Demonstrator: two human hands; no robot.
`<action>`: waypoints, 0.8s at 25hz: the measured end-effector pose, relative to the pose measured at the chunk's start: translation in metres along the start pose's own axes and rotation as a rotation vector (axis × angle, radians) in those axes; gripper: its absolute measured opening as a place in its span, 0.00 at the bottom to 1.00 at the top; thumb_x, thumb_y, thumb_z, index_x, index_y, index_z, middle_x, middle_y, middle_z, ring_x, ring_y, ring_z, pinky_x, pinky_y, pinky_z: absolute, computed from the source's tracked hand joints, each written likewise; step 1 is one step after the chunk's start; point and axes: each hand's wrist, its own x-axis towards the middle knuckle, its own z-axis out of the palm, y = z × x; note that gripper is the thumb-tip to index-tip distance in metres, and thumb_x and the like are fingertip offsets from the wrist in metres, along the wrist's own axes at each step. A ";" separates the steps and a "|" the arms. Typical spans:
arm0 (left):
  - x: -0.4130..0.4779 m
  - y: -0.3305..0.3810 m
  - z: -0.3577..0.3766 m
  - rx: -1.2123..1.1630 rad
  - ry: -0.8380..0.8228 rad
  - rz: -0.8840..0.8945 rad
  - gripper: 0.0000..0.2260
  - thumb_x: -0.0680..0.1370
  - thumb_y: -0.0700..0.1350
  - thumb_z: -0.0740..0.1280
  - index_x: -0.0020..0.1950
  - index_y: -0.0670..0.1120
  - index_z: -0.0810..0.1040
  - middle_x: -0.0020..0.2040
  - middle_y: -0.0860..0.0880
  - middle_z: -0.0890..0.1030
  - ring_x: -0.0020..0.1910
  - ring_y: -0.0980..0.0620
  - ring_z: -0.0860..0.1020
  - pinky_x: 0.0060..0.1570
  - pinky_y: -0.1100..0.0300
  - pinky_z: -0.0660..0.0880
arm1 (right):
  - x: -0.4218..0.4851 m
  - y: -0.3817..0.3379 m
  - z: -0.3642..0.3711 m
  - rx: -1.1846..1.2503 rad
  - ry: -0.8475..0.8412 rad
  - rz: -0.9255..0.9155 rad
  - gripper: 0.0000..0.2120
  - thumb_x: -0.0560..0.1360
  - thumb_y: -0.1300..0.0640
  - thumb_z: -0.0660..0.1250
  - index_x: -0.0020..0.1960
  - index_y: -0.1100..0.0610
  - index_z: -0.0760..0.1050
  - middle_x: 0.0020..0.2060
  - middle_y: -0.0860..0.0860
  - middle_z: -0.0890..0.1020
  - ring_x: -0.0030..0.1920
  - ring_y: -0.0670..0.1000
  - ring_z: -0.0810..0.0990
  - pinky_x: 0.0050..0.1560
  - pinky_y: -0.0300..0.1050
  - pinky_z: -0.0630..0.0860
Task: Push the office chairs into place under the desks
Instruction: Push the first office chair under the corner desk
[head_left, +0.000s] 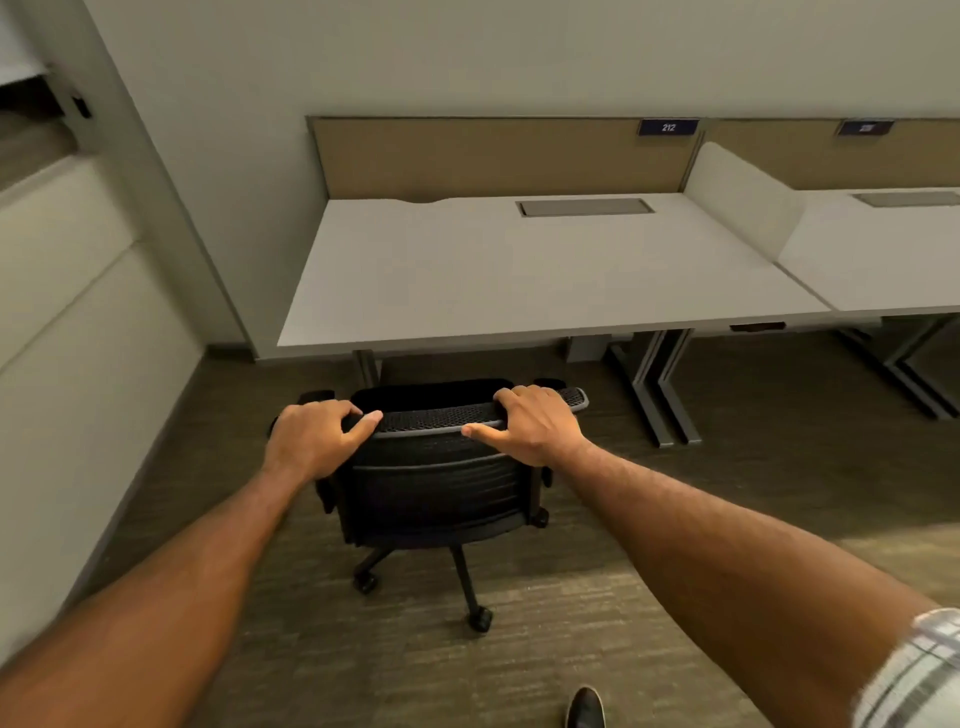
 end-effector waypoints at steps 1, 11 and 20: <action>0.001 -0.001 -0.001 -0.001 -0.010 0.005 0.25 0.81 0.68 0.55 0.55 0.54 0.85 0.44 0.54 0.85 0.41 0.52 0.80 0.45 0.53 0.73 | -0.007 0.005 -0.005 -0.008 0.006 0.024 0.37 0.76 0.22 0.55 0.56 0.55 0.77 0.49 0.52 0.81 0.50 0.53 0.78 0.55 0.53 0.74; 0.007 0.173 0.007 0.144 -0.066 0.396 0.46 0.72 0.78 0.43 0.78 0.49 0.69 0.76 0.46 0.71 0.75 0.48 0.68 0.74 0.43 0.64 | -0.138 0.146 -0.021 -0.059 -0.006 0.261 0.50 0.75 0.23 0.56 0.84 0.54 0.53 0.84 0.59 0.53 0.83 0.60 0.51 0.82 0.60 0.51; -0.027 0.490 0.073 0.225 -0.034 0.672 0.48 0.73 0.79 0.40 0.82 0.49 0.60 0.83 0.43 0.56 0.83 0.45 0.53 0.80 0.41 0.47 | -0.347 0.358 -0.033 -0.068 0.106 0.504 0.52 0.73 0.20 0.51 0.85 0.52 0.47 0.85 0.56 0.43 0.84 0.58 0.41 0.82 0.63 0.40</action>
